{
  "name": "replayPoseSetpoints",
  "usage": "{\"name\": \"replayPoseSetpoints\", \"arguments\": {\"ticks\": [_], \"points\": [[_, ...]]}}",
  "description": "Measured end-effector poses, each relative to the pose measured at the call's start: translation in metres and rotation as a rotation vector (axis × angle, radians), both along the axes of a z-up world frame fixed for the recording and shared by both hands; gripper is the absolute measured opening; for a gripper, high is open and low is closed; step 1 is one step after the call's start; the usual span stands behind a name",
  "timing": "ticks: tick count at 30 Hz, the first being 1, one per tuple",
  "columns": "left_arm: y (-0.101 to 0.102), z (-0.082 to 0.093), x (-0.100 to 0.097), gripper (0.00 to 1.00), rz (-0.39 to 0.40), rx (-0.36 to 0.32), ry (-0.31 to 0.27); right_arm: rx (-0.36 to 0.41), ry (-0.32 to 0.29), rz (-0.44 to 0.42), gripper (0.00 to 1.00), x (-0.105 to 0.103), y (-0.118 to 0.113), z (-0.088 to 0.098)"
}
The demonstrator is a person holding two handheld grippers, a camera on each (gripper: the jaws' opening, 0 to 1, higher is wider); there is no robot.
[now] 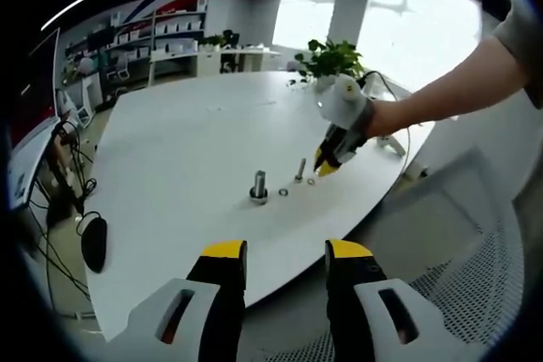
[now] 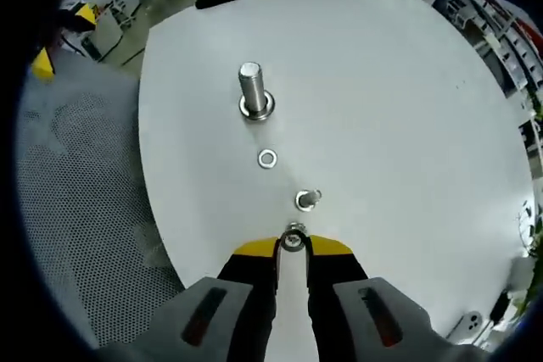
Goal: Place the washer onto the threaded stud by aligning its center hole with the stud, sliding it down to the base, and recovering from edge contact or off-axis alignment until the washer reaches the visible bottom stop.
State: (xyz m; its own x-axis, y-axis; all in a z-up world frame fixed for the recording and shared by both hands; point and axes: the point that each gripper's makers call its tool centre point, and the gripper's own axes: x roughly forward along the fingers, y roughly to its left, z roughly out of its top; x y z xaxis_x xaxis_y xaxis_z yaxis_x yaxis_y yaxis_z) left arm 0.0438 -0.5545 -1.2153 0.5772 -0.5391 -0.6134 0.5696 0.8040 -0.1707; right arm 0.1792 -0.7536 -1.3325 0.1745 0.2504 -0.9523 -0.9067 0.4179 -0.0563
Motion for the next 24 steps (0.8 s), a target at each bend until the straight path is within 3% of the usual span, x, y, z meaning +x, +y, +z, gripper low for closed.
{"name": "replayPoseSetpoints", "arguments": {"ticks": [4,6,13,18,24], "points": [[0.000,0.000,0.000,0.35,0.002,0.001,0.001,0.027,-0.035,0.017,0.14,0.009,0.005,0.009],[0.000,0.000,0.000,0.35,0.002,0.000,0.000,-0.016,-0.091,0.091,0.14,0.013,0.005,0.015],[0.000,0.000,0.000,0.35,0.001,0.001,0.001,0.032,-0.099,0.071,0.14,0.015,0.012,0.020],[0.000,0.000,0.000,0.35,0.000,0.001,0.001,0.010,-0.125,0.124,0.14,0.013,0.015,0.022],[0.001,0.000,0.000,0.35,0.001,0.001,-0.002,0.036,-0.128,0.106,0.14,0.018,0.020,0.025]]}}
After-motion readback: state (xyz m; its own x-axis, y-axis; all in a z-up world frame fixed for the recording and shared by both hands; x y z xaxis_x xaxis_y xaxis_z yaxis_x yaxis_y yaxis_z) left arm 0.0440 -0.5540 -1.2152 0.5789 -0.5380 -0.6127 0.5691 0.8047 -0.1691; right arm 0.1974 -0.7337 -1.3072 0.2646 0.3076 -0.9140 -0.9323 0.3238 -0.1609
